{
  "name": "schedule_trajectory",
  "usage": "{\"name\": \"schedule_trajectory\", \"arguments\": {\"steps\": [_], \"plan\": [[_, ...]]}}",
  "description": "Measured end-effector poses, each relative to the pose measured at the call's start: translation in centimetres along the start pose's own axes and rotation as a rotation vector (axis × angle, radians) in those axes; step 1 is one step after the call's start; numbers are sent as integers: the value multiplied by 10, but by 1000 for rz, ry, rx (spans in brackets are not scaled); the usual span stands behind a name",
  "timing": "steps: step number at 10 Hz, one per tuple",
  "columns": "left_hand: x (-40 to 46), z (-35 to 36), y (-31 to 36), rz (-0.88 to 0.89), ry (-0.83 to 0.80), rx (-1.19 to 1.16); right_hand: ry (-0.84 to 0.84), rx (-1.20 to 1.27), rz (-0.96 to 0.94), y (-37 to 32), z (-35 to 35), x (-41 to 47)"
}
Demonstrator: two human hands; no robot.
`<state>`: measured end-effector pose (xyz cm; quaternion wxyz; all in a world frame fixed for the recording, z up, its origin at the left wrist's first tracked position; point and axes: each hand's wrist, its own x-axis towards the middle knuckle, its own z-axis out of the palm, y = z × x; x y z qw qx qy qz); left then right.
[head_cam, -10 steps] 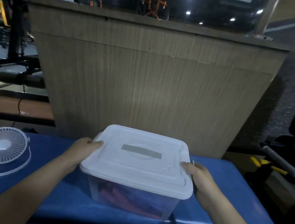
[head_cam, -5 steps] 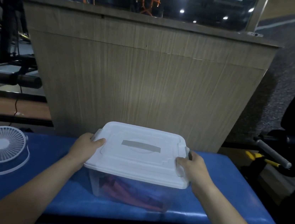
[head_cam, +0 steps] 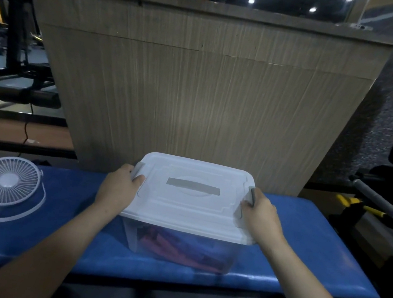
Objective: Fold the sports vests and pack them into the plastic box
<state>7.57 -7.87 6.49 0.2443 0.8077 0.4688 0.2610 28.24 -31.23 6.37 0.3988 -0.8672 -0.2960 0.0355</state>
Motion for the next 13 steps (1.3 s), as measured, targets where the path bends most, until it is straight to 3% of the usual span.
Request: {"name": "schedule_trajectory", "arguments": {"steps": [7,8,9,11,12,13], "plan": [[-16,-2,2,-30,-21,-3,31,59,14,-4,-8,-13],[-18,-1,-2,67,-3,22,15,44,4,-10,-10,-11],[-21,0,0,300,127,99,19,38,11,-8,-8,-5],[-40,-8,14,582,53,83,-7,202,-59,1,-3,3],[-71,5,37,784,-50,10,-128,356,-158,13,-11,-9],[-84,25,84,846,-144,-108,-136,294,-296,33,-29,-9]]}}
